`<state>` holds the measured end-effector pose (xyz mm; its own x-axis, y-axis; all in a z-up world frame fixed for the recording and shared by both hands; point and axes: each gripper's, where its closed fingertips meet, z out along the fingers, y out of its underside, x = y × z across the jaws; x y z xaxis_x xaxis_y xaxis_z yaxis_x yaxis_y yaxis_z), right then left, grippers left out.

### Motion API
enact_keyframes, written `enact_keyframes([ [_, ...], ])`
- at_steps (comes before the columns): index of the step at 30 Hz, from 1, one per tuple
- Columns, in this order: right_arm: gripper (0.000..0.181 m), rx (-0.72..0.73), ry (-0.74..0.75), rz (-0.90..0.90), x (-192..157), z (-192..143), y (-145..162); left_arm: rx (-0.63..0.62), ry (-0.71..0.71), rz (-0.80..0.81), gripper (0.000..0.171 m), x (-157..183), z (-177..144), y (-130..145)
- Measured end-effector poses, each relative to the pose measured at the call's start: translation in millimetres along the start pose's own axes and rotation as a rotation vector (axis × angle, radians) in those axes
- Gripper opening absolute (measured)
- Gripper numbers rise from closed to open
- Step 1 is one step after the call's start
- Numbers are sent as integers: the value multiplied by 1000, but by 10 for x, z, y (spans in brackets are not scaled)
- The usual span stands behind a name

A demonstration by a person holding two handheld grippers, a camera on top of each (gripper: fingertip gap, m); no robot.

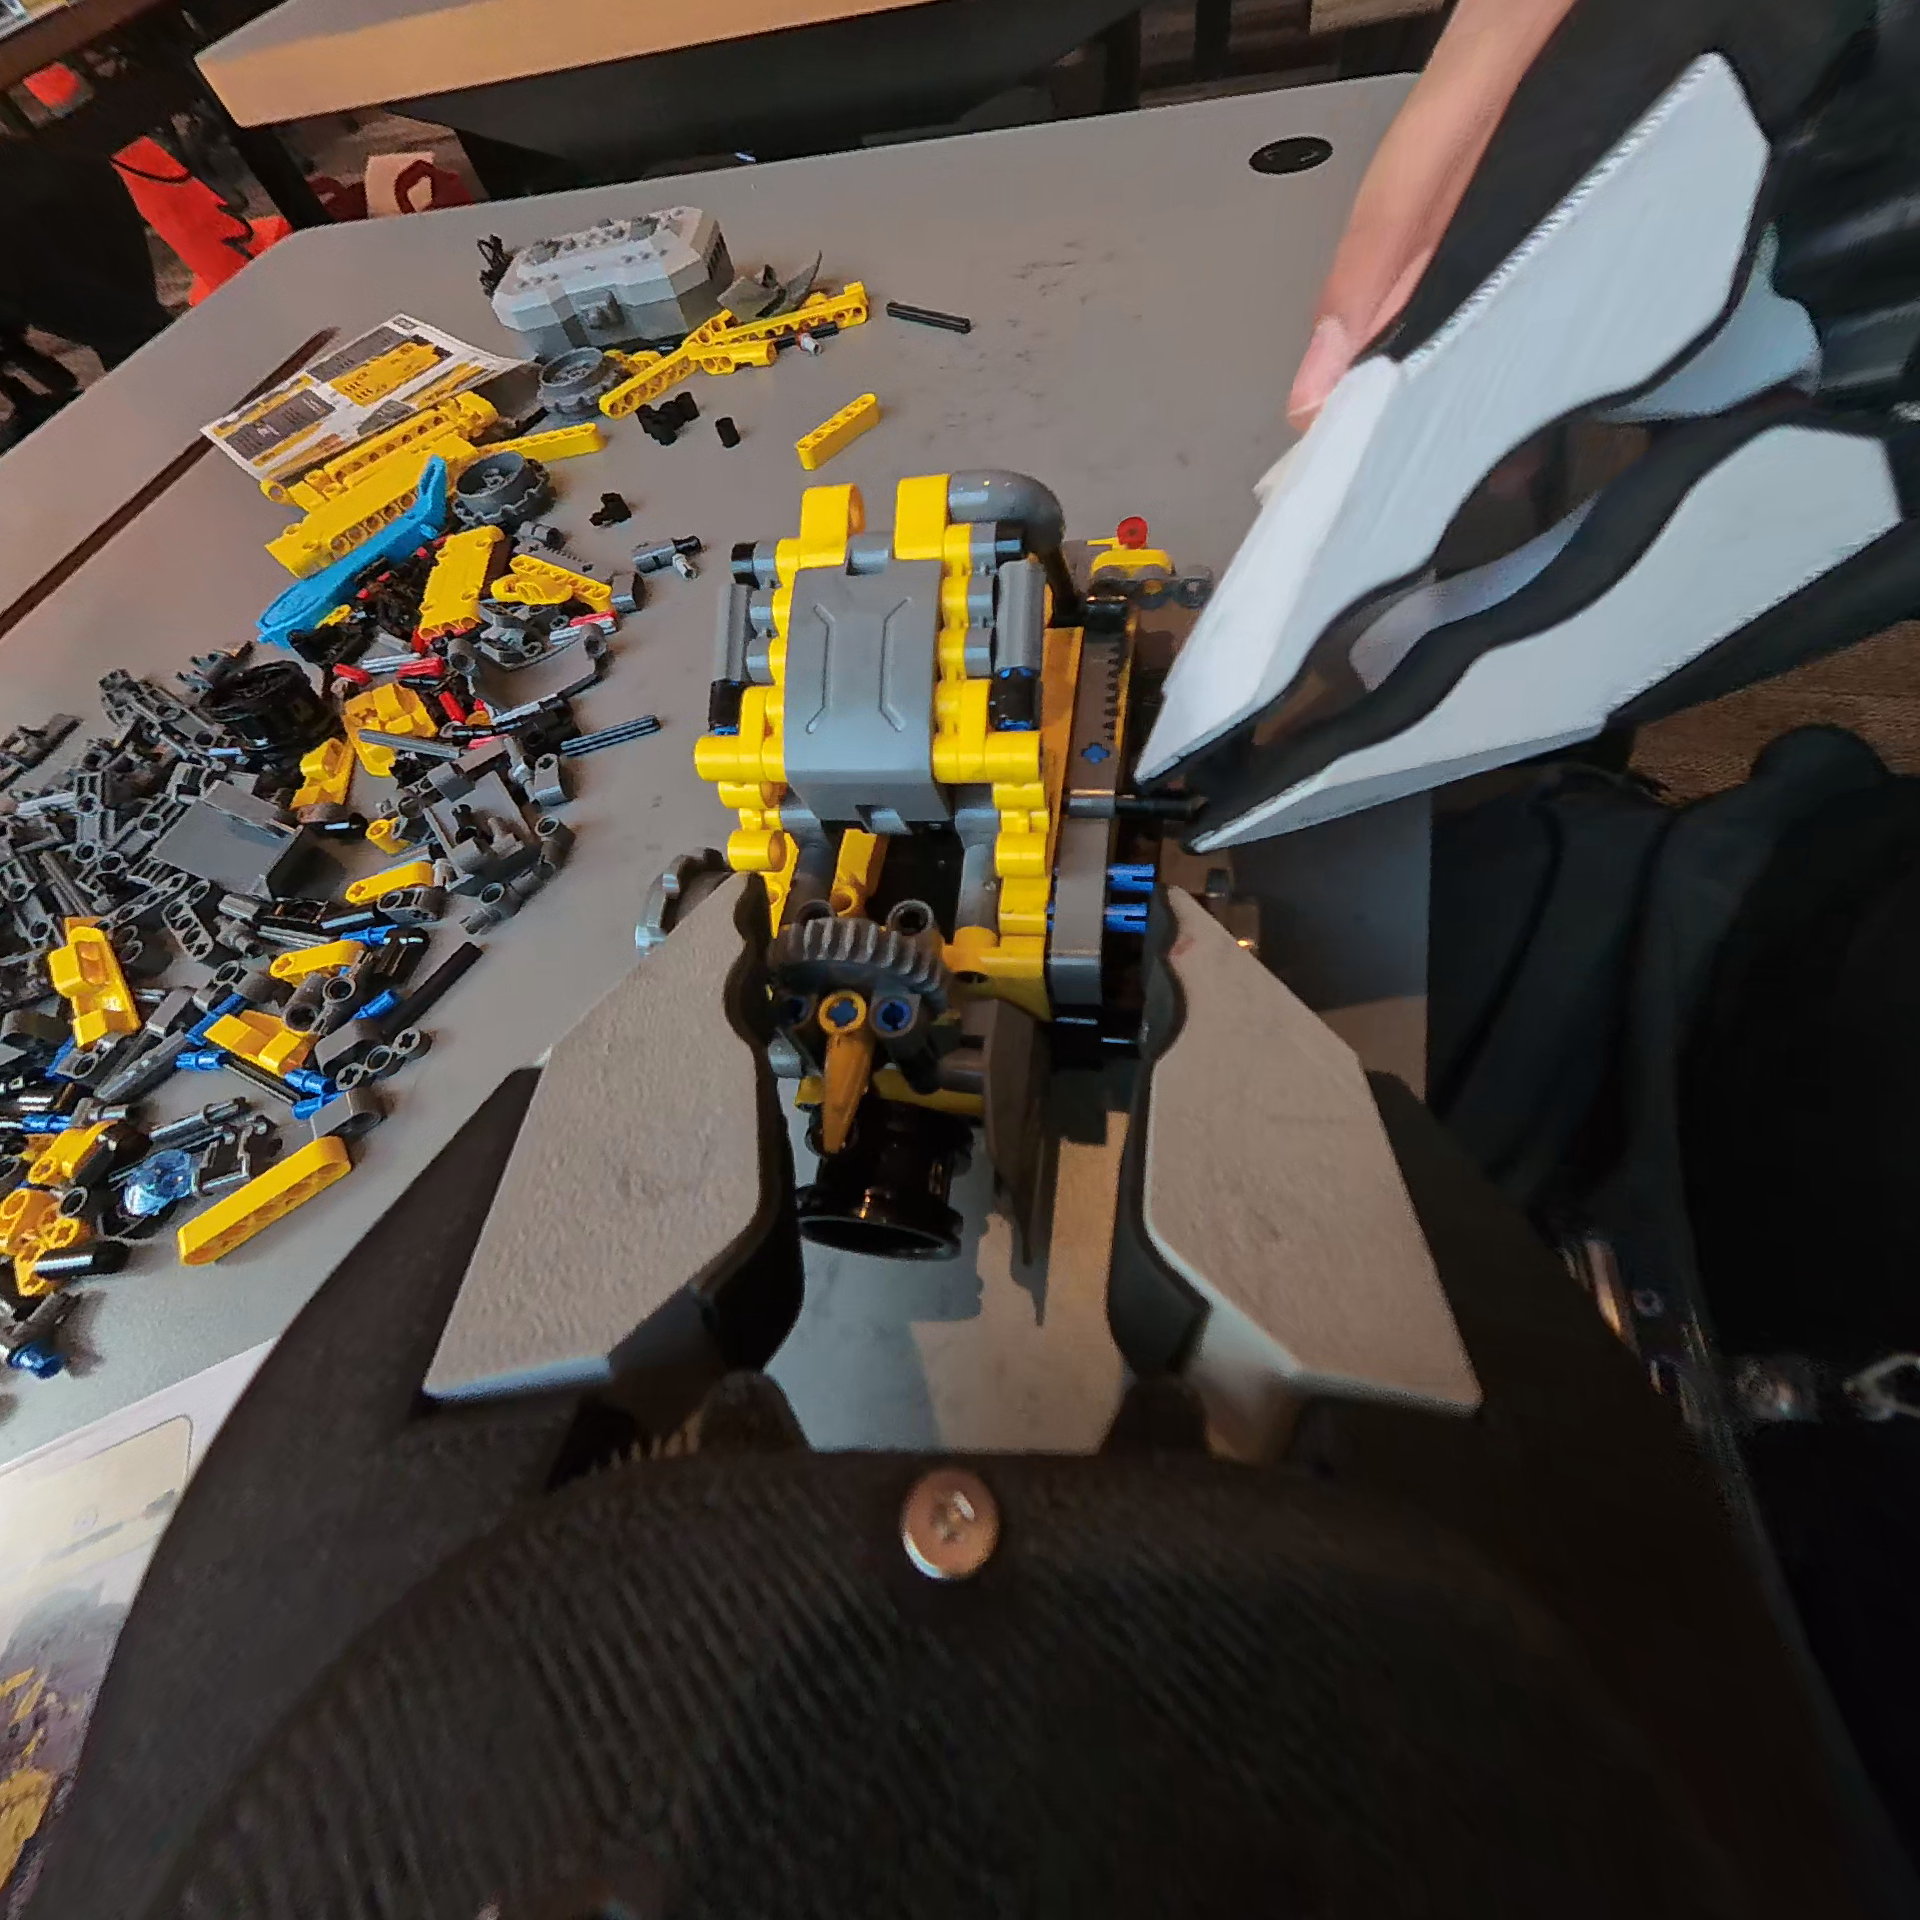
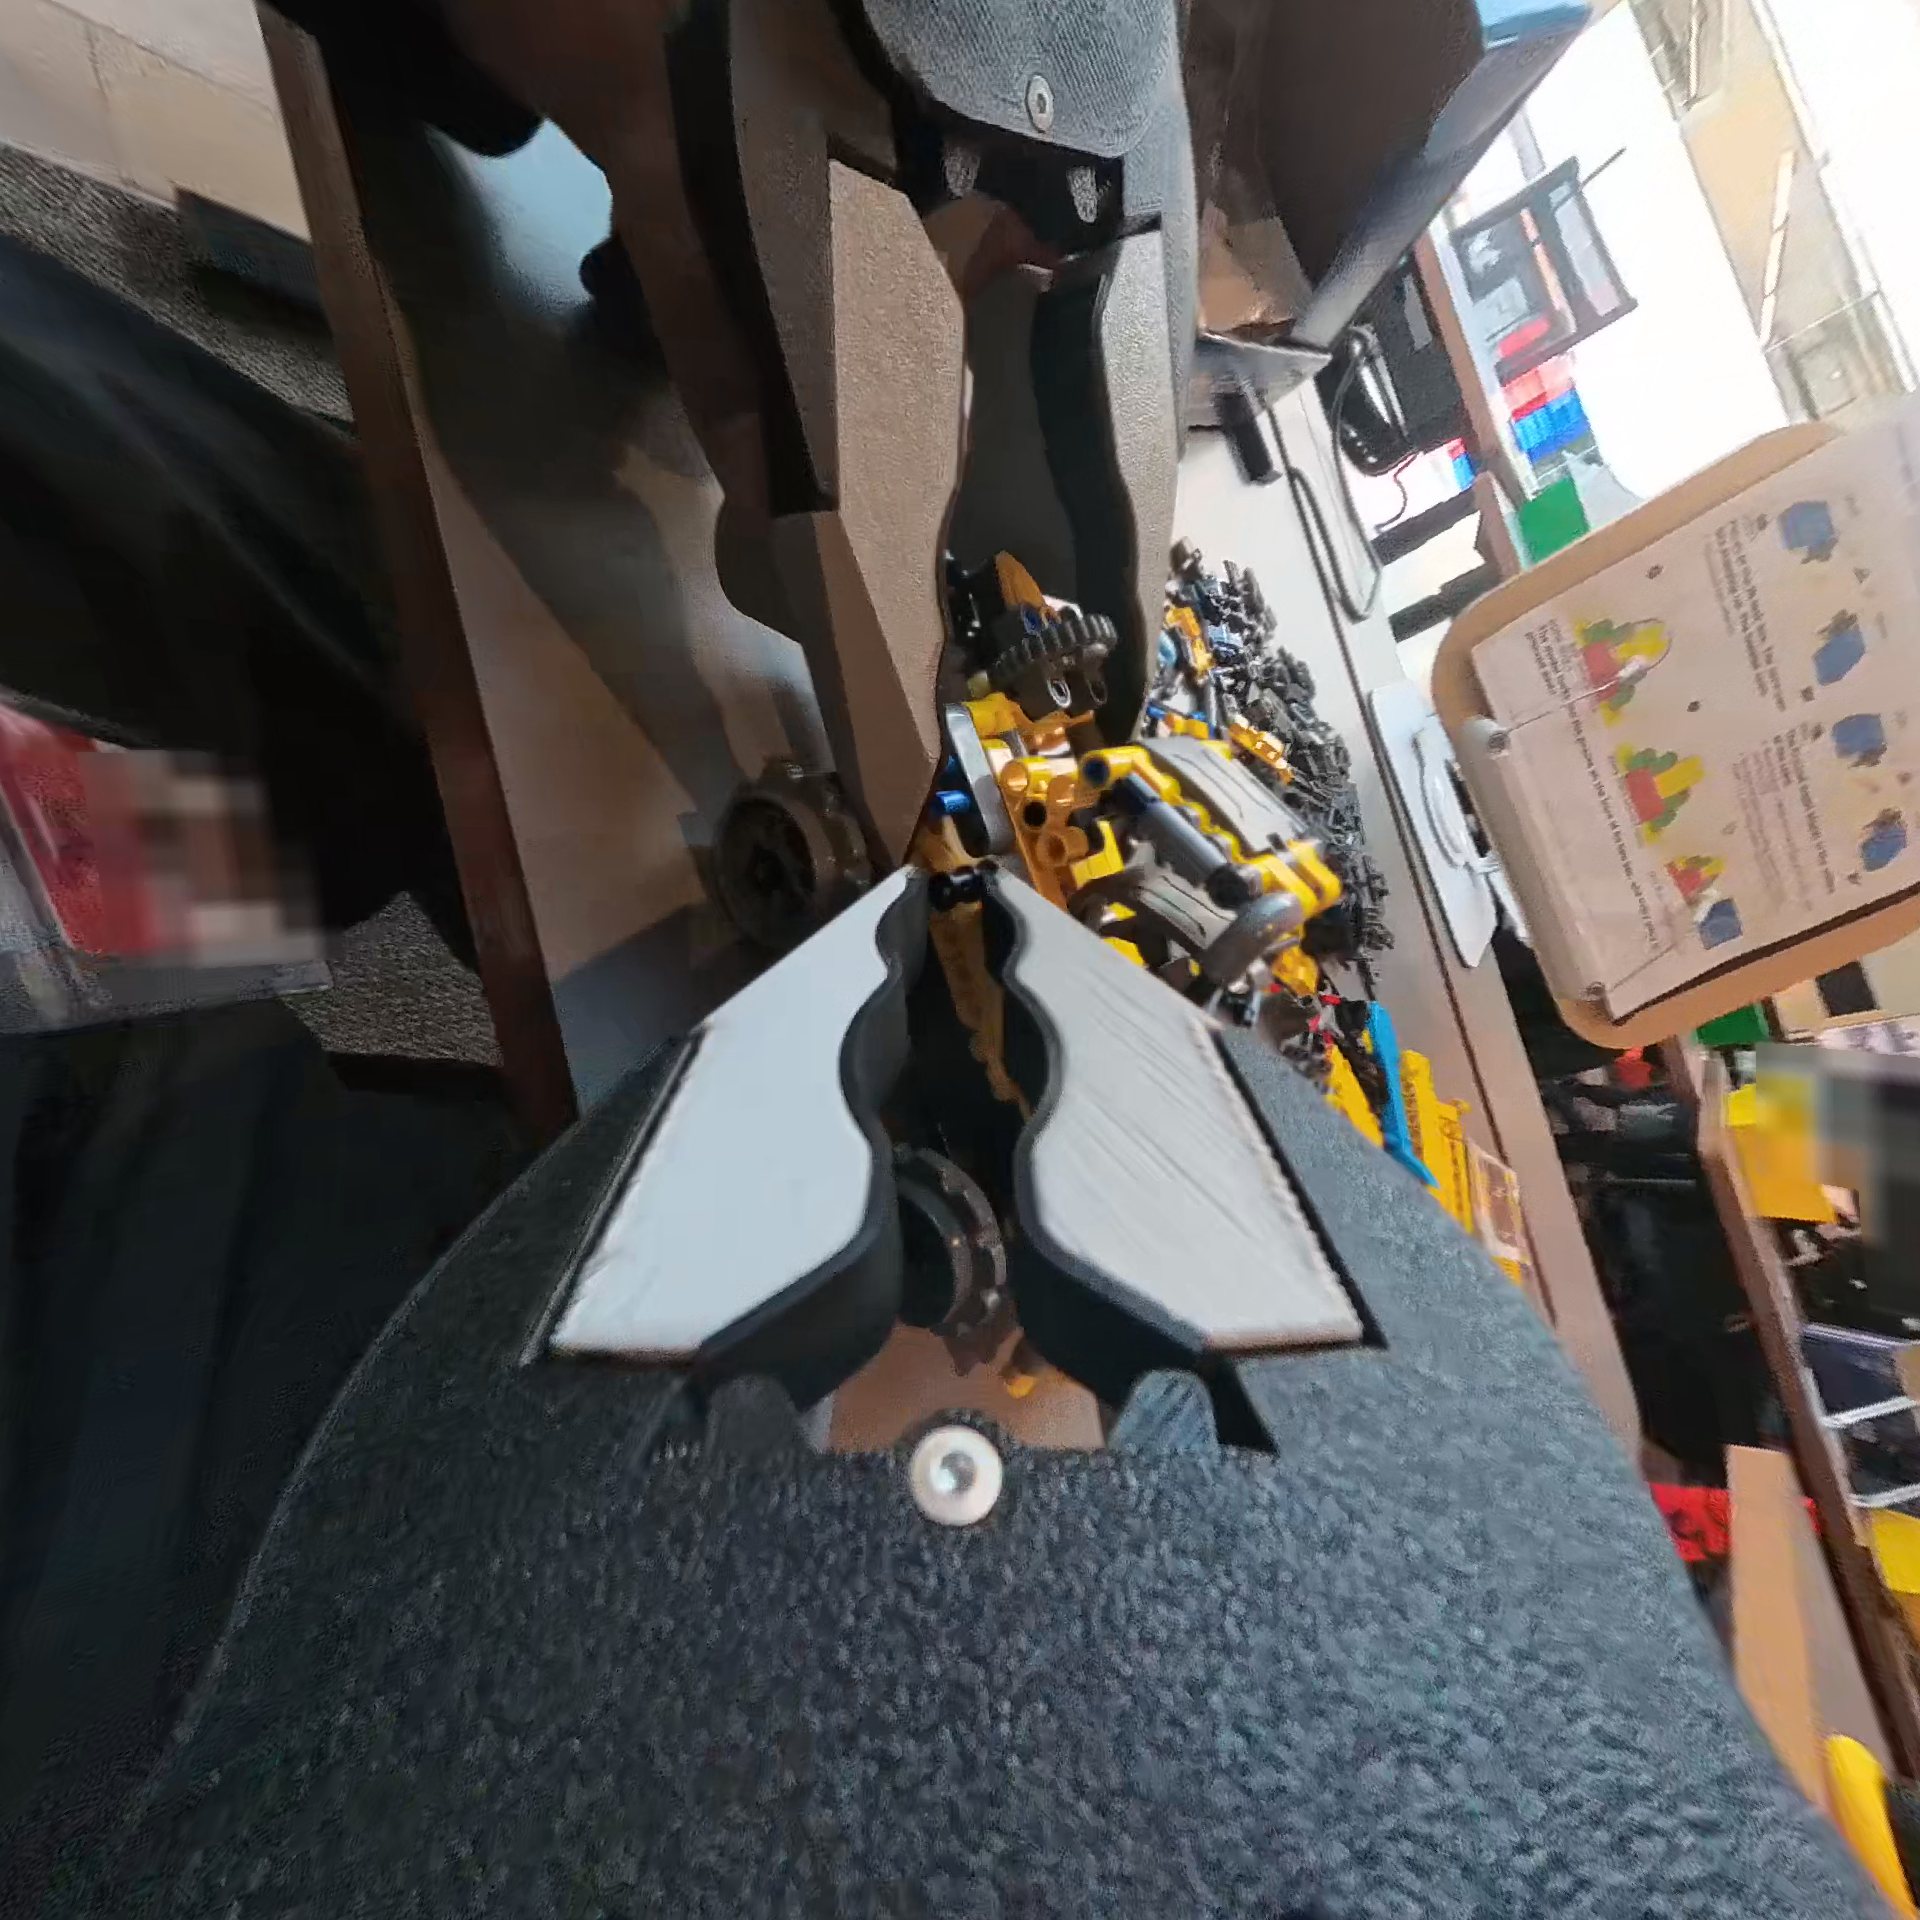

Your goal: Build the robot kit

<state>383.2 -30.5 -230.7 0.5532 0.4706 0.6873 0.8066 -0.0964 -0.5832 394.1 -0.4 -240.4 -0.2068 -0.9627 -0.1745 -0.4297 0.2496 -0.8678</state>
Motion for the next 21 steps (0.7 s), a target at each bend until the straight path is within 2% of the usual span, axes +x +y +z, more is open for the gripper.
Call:
enact_keyframes([
  [3, 10, -9, 32, -57, 12, -6, 27, -4, -17, -1, 69, 5, 5, -2],
  [8, 5, -44, 166, -411, 52, 20, 82, -10, -31, -30, 69, 5, 8, -3],
  [11, 6, -35, 165, -399, 53, 8, 84, -20, -60, -51, 69, 8, 15, -6],
  [15, 10, 84, 186, -442, 16, -74, -57, -26, -86, -53, 69, 8, 46, -26],
  [21, 9, 59, 185, -431, 2, -5, 34, -21, -87, -57, 69, 3, 43, -24],
])
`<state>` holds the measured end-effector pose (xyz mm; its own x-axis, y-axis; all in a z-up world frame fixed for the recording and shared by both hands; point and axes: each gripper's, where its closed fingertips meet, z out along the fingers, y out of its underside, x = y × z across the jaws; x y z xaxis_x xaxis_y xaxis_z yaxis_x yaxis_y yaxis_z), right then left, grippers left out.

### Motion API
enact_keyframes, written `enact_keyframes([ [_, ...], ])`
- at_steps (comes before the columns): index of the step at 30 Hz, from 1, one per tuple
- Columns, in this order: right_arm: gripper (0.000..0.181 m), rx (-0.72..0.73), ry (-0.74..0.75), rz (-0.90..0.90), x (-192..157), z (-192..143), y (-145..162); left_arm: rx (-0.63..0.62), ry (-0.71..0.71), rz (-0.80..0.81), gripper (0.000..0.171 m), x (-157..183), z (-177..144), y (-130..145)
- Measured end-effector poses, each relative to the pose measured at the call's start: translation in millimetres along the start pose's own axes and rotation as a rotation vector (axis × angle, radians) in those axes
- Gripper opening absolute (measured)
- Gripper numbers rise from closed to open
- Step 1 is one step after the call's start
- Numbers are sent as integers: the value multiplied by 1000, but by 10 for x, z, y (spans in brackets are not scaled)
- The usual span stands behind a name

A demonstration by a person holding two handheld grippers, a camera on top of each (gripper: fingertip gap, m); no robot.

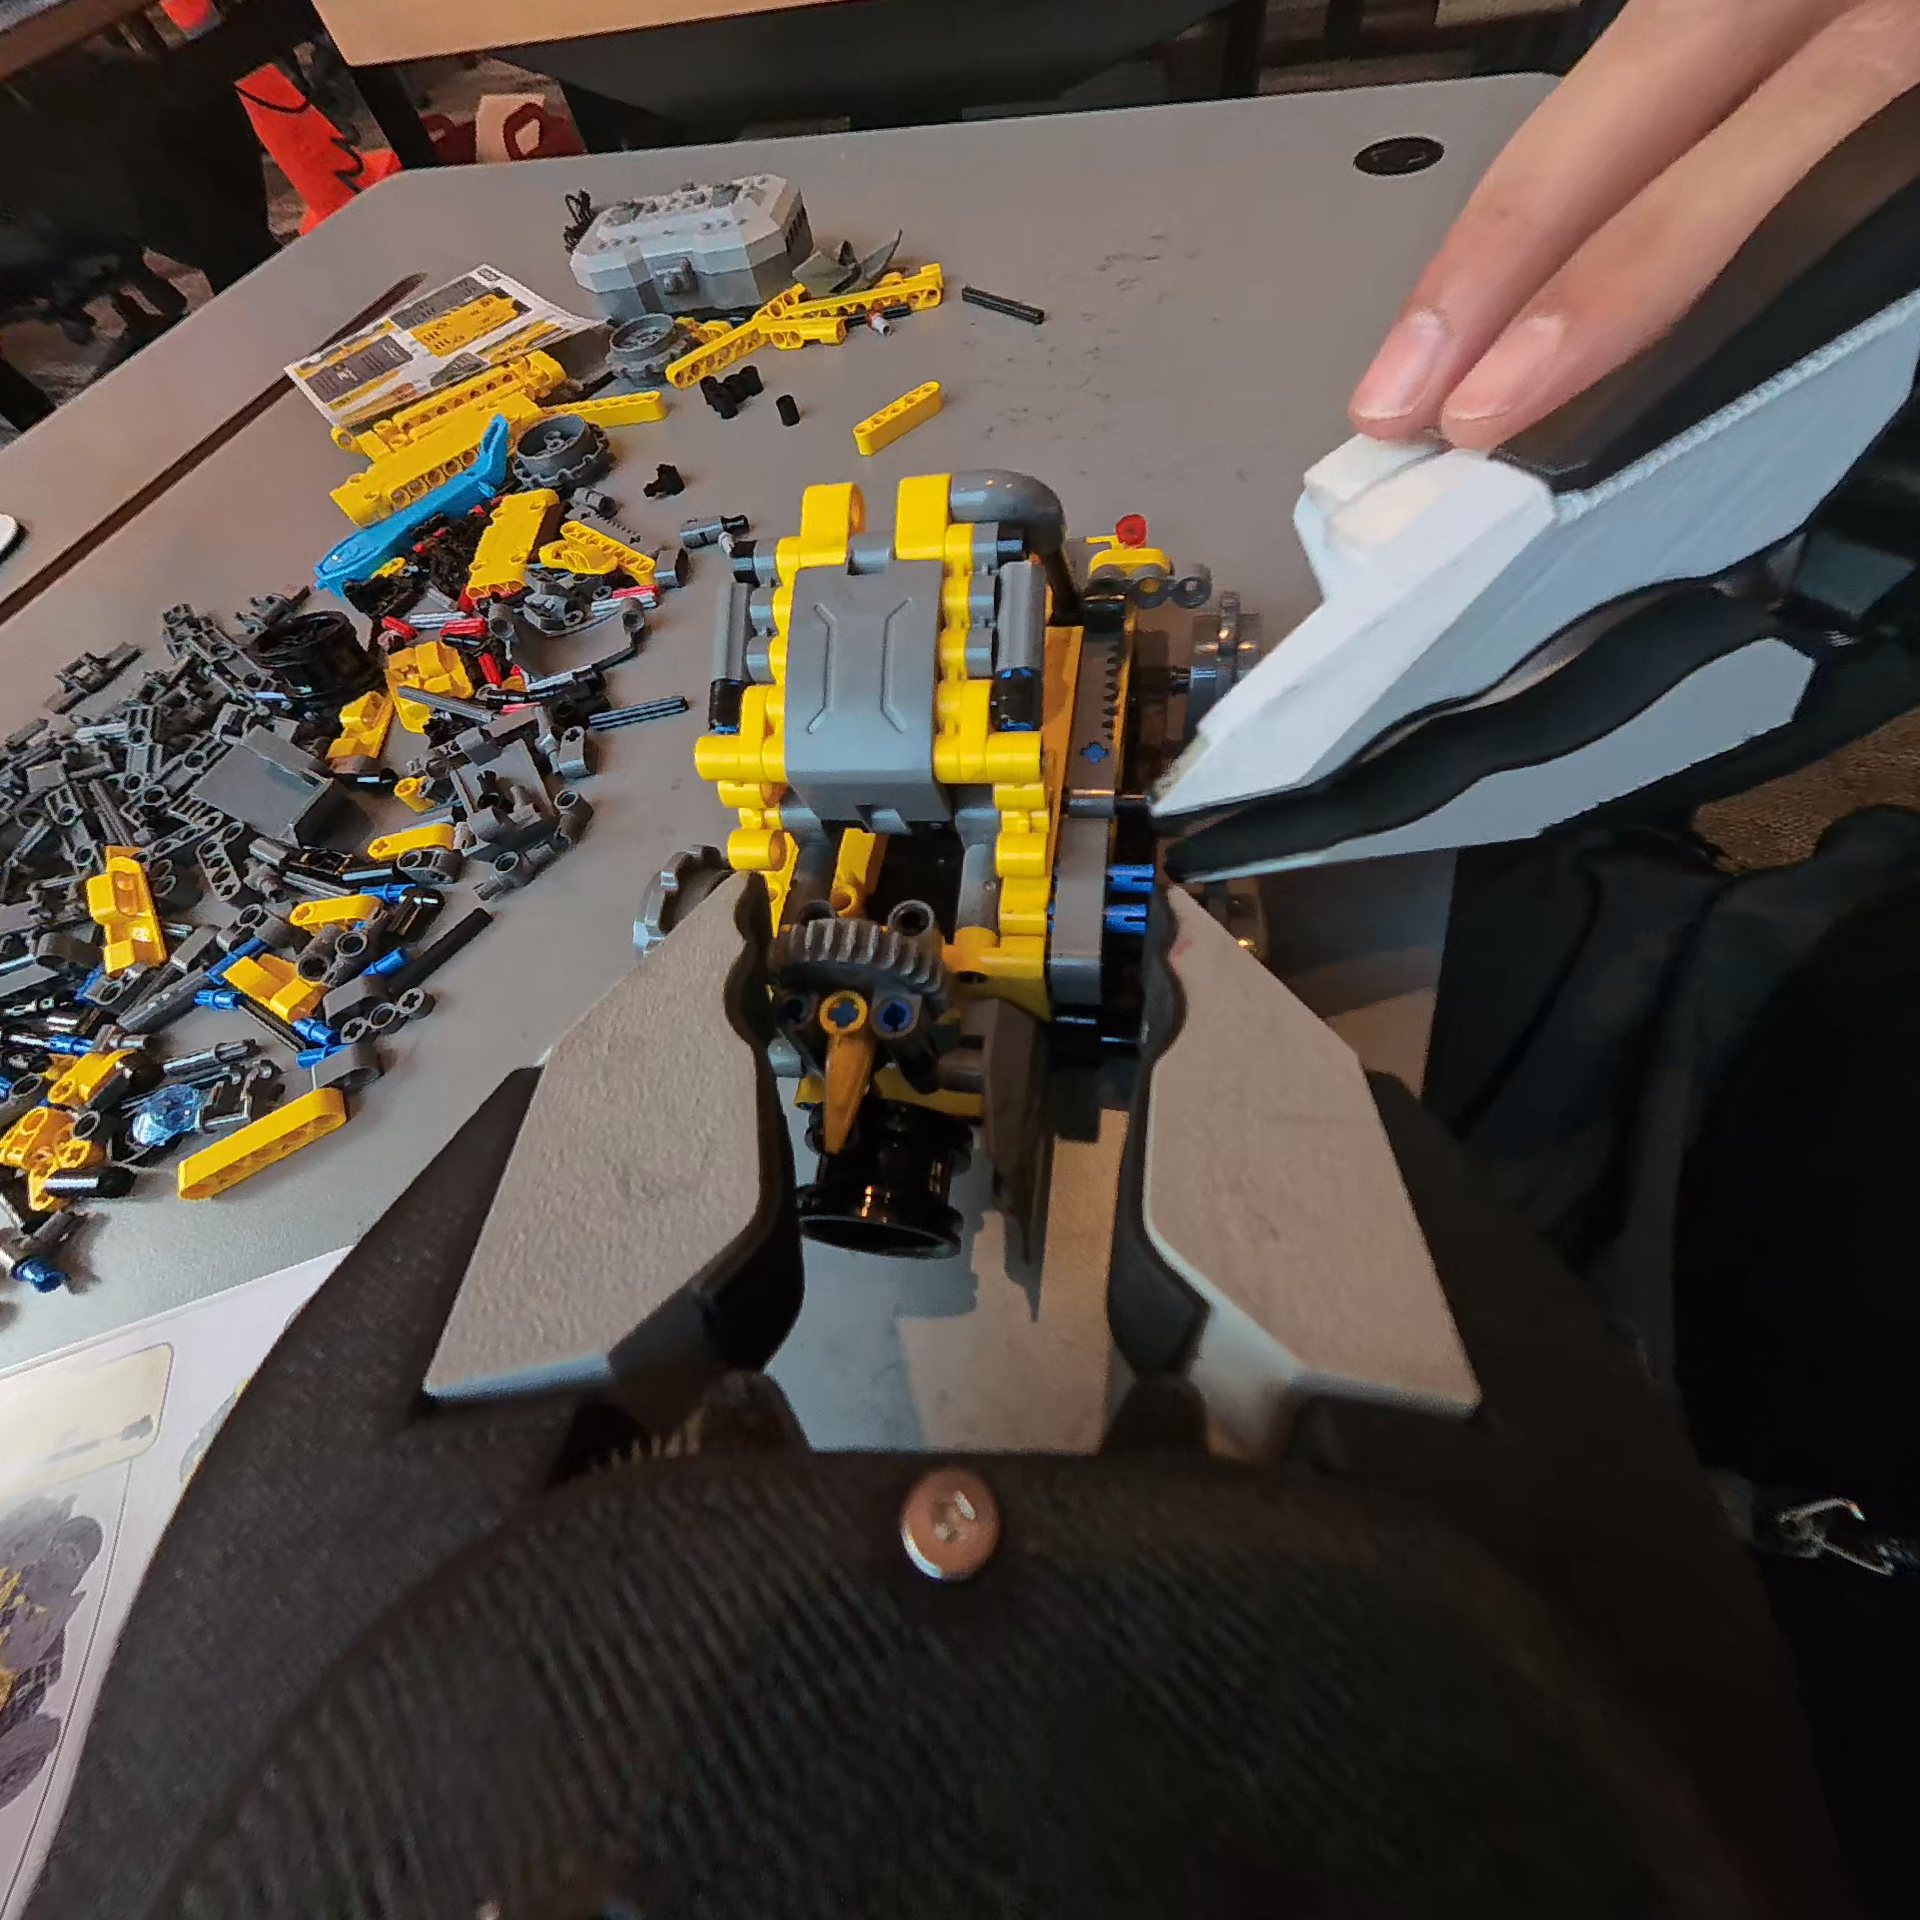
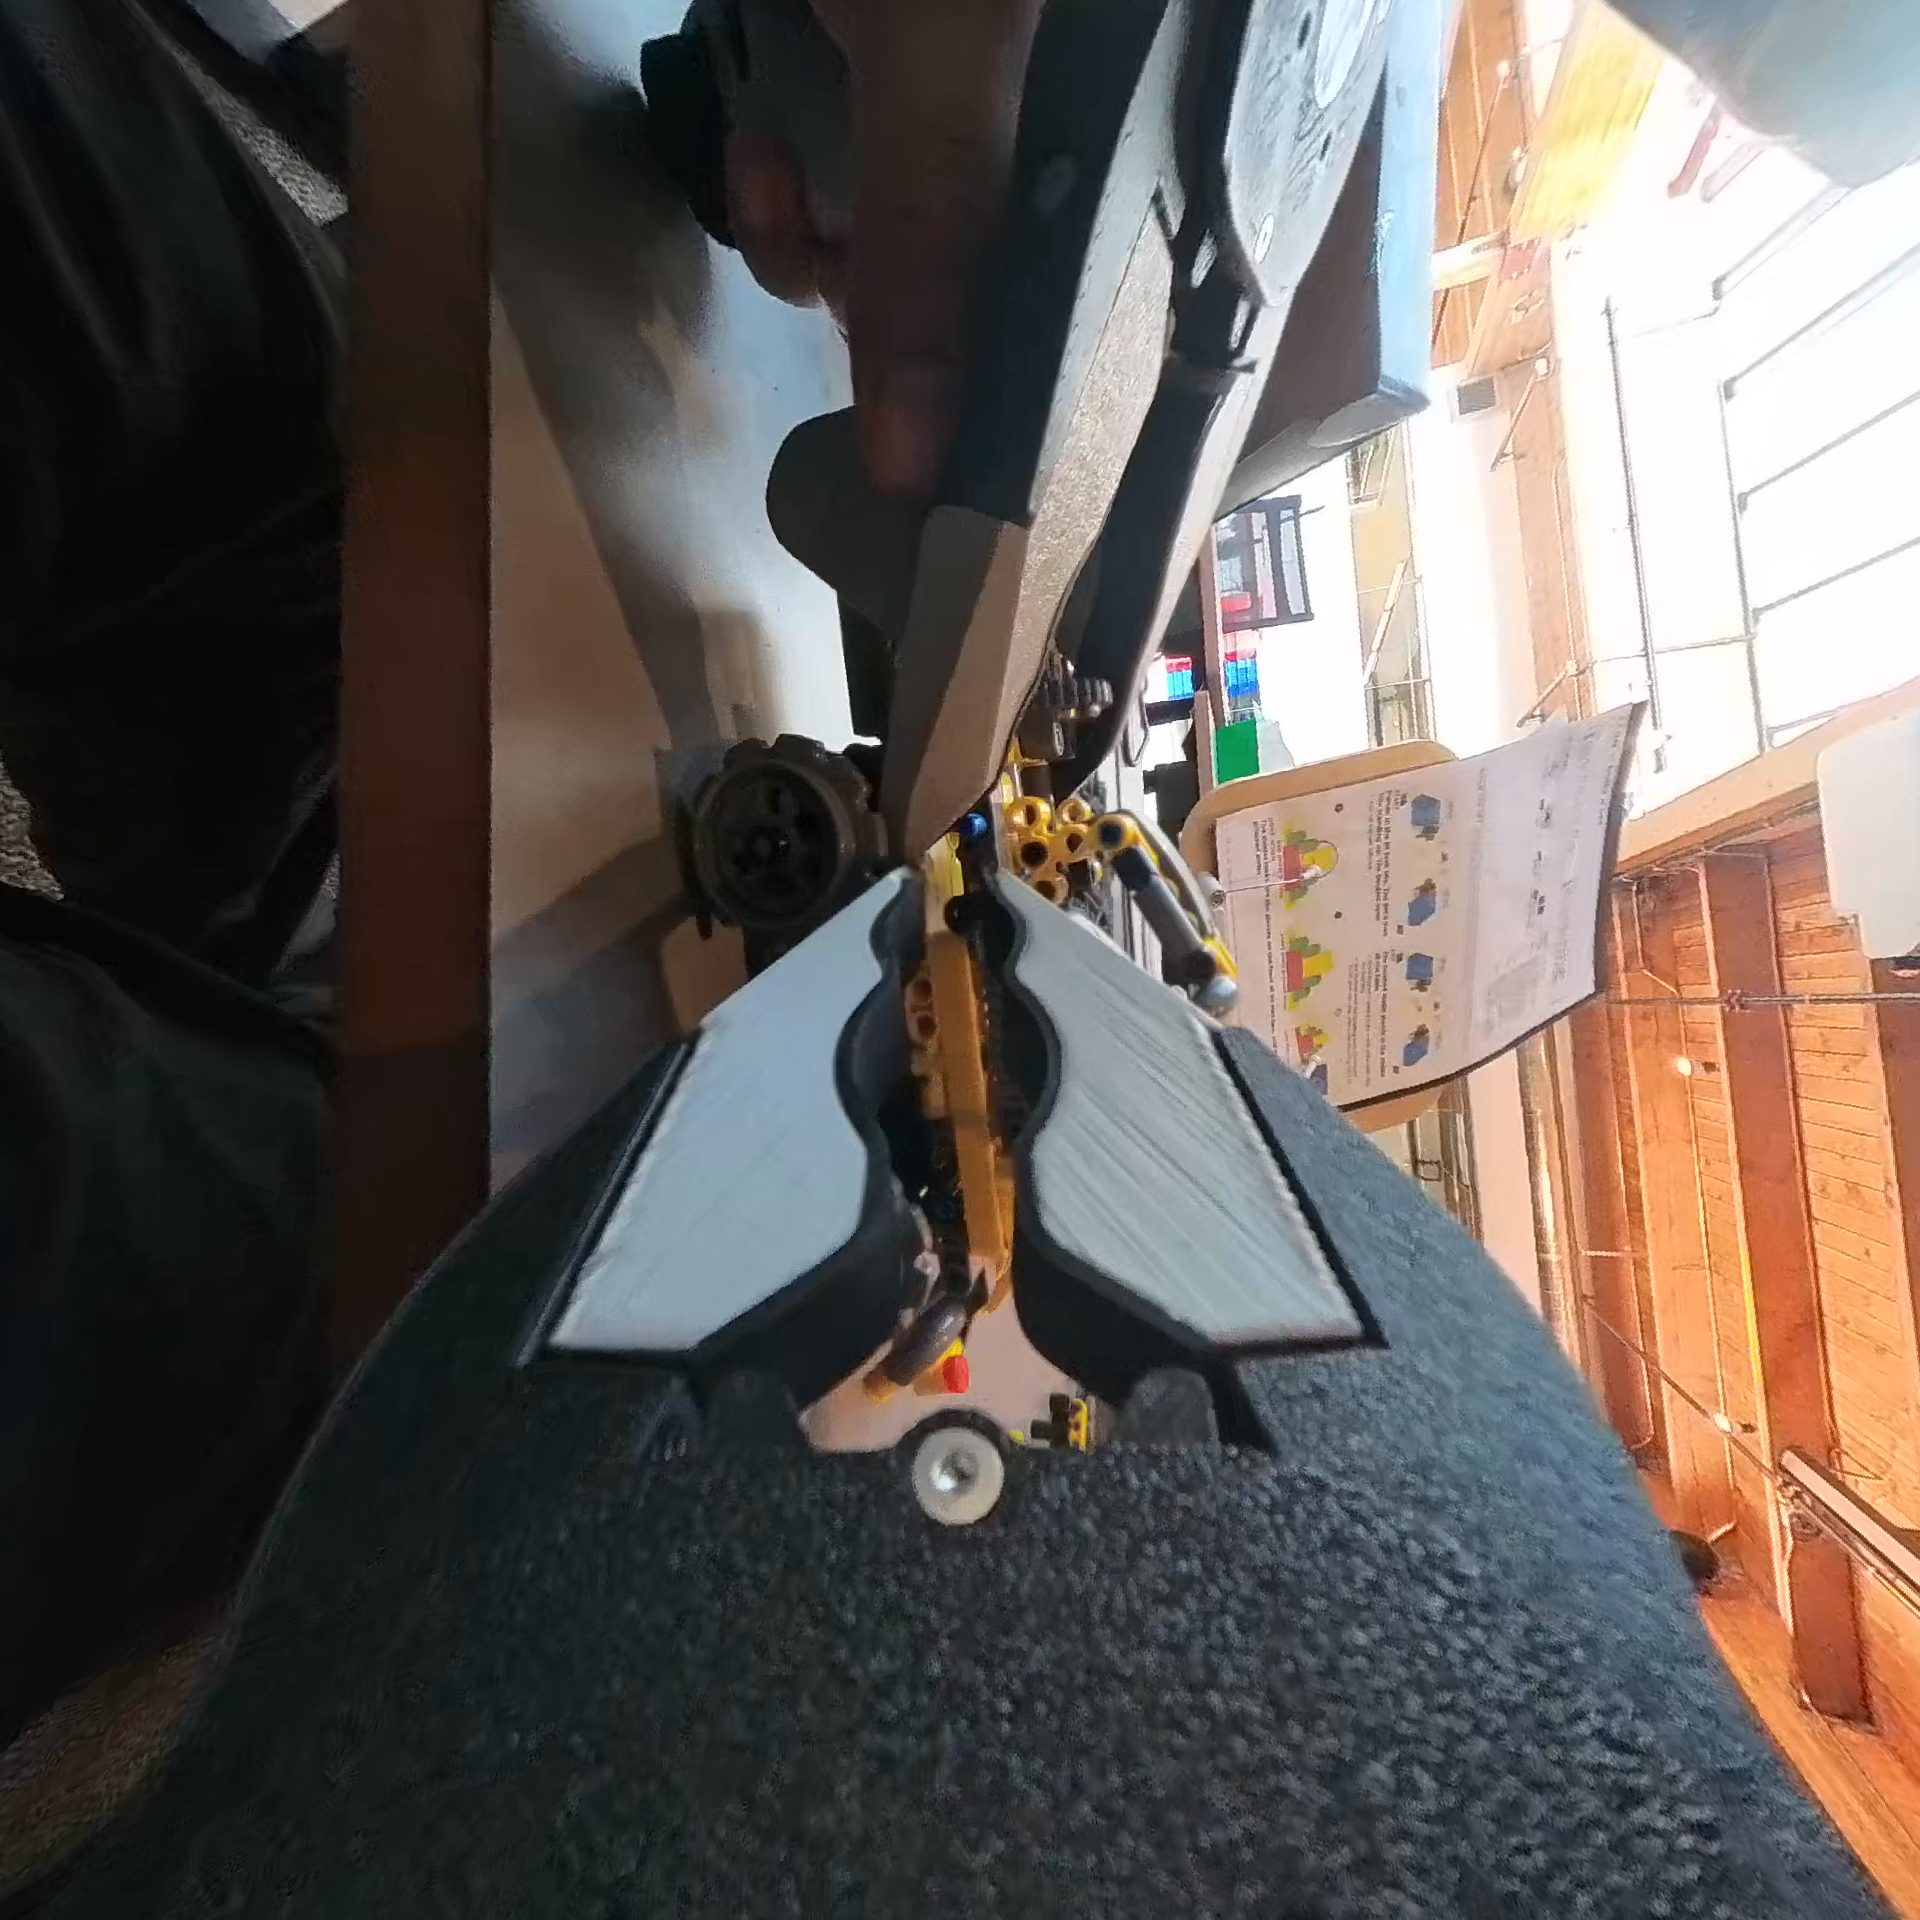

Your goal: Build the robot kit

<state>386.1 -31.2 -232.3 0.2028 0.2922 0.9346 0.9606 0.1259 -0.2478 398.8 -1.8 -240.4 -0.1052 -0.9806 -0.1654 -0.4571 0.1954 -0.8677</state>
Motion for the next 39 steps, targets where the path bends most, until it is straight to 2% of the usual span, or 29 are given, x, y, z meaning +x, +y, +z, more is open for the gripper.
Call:
enact_keyframes([
  [16, 11, -9, 95, 28, 38, 0, 52, -4, -13, -7, 69, 1, 4, -3],
  [34, 7, 7, 127, 75, 21, -21, 89, -5, -20, -12, 69, 4, 14, -7],
  [39, 7, 10, 143, 25, 24, -16, 85, -4, -17, -10, 69, 3, 16, -6],
])
